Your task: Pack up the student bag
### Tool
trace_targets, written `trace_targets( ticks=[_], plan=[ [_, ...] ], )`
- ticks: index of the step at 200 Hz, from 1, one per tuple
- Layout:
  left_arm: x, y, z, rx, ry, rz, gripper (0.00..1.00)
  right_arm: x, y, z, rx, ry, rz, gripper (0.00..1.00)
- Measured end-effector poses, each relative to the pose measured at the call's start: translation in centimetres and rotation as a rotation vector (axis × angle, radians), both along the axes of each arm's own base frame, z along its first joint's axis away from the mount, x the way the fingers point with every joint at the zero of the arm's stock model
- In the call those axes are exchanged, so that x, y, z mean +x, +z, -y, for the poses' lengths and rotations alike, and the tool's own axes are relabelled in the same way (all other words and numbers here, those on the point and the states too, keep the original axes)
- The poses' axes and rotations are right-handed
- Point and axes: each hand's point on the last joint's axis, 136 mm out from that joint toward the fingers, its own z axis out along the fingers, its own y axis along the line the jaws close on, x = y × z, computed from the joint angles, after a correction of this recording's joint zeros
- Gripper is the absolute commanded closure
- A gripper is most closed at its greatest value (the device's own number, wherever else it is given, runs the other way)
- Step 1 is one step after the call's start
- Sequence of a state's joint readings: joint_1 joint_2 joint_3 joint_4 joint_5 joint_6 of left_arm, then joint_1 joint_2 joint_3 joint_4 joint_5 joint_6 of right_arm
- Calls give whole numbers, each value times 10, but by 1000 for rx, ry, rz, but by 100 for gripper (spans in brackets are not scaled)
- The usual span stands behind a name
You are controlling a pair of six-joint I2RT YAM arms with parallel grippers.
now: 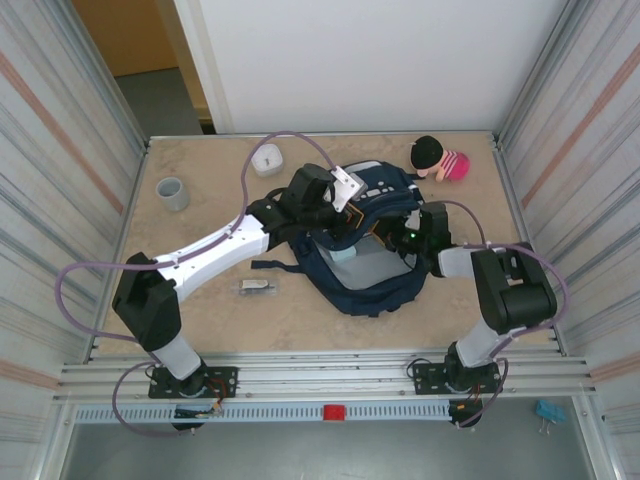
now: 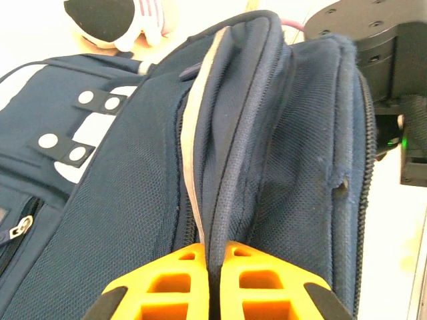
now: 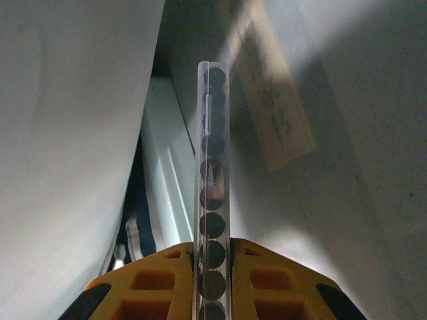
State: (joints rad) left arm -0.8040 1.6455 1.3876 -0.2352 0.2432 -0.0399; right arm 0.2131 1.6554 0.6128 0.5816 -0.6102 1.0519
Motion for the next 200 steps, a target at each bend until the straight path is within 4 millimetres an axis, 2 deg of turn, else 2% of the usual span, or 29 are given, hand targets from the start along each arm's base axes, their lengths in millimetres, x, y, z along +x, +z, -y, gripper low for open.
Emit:
trace_targets(
  ticks=[27, 57, 77, 107, 151, 200],
  plan=[
    [2, 0, -2, 0, 8, -3, 99, 12, -1, -11, 21, 14, 18, 79],
    [6, -1, -5, 13, 30, 7, 99, 13, -3, -11, 20, 2, 3, 55],
    [9, -3, -8, 27, 50, 17, 99, 9, -3, -8, -4, -6, -13, 47],
    [12, -3, -10, 40, 69, 33, 99, -4, 11, 4, -55, -31, -21, 42],
    [14, -9, -14, 60, 89, 42, 99, -30, 41, 46, -133, -126, -3, 37],
    [6, -25, -20, 81, 74, 29, 96, -65, 54, 76, -229, -156, -28, 36]
  ],
)
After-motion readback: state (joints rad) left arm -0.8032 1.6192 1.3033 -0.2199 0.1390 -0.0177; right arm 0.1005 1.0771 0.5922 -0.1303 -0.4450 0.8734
